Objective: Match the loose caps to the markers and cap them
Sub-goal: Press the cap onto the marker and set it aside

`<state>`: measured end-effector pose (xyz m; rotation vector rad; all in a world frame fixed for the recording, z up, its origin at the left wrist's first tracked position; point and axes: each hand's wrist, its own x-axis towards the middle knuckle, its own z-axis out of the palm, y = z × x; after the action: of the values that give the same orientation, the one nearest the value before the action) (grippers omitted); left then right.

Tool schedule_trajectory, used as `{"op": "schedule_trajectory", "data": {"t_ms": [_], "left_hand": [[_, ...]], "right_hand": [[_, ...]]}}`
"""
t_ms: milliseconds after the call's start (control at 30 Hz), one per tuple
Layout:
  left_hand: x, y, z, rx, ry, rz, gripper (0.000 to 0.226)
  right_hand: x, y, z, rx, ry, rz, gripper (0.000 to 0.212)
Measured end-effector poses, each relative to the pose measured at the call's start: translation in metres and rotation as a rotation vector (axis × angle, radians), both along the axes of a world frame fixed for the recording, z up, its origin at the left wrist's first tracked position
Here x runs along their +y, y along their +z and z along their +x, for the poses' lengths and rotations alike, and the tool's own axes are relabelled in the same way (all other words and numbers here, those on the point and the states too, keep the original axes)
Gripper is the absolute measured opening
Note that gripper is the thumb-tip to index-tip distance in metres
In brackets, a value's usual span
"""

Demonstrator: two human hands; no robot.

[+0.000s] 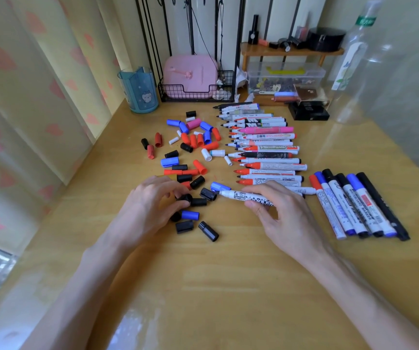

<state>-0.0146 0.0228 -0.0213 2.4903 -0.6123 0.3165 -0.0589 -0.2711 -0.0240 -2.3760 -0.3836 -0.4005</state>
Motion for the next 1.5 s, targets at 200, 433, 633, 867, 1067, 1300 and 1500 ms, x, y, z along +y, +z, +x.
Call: {"op": "schedule_trajectory", "data": {"t_ms": [200,433,633,867,1067,1300,1500], "left_hand": [[0.000,0.001,0.000,-0.017,-0.010,0.018,0.022],[0.001,-0.001,-0.001,-0.003,-0.008,0.032,0.021],[0.003,0.003,-0.002,-0.008,-0.003,0.018,0.019],[0.004,0.004,-0.004,-0.002,-0.008,0.050,0.026],[0.002,0.003,-0.004,0.018,-0.007,0.069,0.026],[-0.040,0.003,0.011,0.020,-0.009,-0.073,0.028],[-0.071,-0.007,0.028,-0.047,-0.014,0.130,0.026]], "right_hand": [[-0.002,-0.001,0.001,0.006,-0.013,-0.011,0.024],[-0.002,-0.001,0.001,0.001,-0.022,-0.028,0.023],[-0.002,-0.001,0.001,0.012,-0.028,-0.029,0.023],[-0.002,-0.001,0.001,0.013,-0.043,-0.038,0.026],[-0.004,-0.001,0.002,-0.040,-0.137,-0.030,0.021],[-0.005,0.001,0.004,-0.065,-0.203,0.010,0.022],[-0.015,-0.001,0.006,-0.085,-0.199,0.016,0.021]]}}
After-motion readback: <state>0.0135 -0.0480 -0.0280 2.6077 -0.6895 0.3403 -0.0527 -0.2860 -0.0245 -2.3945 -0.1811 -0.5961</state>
